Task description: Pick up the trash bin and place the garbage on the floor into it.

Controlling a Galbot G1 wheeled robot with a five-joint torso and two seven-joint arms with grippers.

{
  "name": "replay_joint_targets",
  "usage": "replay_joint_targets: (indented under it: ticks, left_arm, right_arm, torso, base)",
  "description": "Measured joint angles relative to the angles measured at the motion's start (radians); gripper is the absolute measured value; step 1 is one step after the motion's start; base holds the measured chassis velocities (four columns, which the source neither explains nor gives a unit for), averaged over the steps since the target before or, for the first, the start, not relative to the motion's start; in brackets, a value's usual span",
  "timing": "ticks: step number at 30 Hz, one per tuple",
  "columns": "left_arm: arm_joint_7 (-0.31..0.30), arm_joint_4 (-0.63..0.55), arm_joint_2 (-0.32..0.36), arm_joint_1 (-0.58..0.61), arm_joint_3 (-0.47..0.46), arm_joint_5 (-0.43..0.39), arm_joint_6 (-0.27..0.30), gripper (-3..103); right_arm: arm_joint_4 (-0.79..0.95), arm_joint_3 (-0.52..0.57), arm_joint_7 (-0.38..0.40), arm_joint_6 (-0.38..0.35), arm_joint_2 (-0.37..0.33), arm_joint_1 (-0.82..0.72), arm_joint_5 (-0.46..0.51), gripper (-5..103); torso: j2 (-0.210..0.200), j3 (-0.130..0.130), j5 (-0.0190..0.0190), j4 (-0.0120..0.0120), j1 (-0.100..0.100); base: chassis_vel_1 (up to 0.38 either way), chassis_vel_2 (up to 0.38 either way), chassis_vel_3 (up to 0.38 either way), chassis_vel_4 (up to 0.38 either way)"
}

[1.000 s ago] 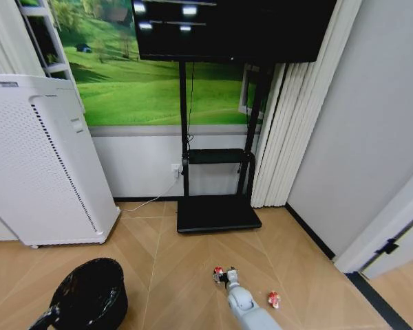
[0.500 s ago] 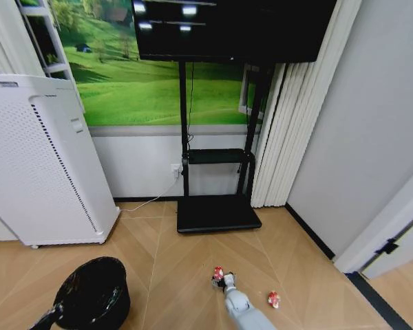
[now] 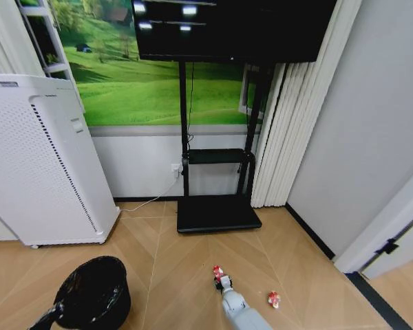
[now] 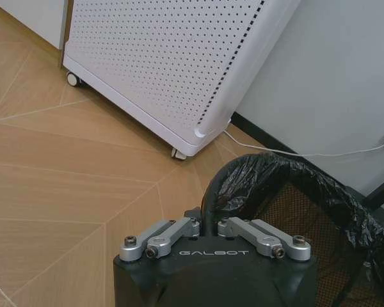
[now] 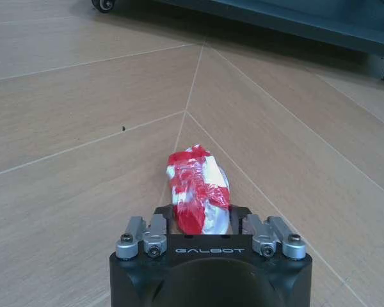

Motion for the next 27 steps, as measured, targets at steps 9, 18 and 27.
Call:
replay_joint_targets:
  ticks: [9,18,27]
  left_arm:
    - [0.0,0.002,0.007,-0.005,0.007,-0.001,0.0,7]
    - [0.001,0.004,0.0,-0.011,0.016,0.0,-0.001,7]
    - [-0.008,0.019,0.04,-0.048,0.047,0.004,0.0,7]
  right_arm:
    - [0.025,-0.005,0.003,0.002,-0.007,-0.01,0.007,30]
    - [0.081,-0.007,0.009,0.002,-0.035,-0.032,0.036,28]
    - [0.4,0.053,0.026,-0.056,-0.123,-0.131,0.23,28]
  torso:
    - [0.0,0.0,0.0001,0.0,0.0]
    - [0.0,0.0,0.0001,0.0,0.0]
    - [0.0,0.0,0.0001,0.0001,0.0]
  base:
    - [0.0,0.0,0.0,0.0]
    - [0.0,0.0,0.0,0.0]
    - [0.0,0.0,0.0,0.0]
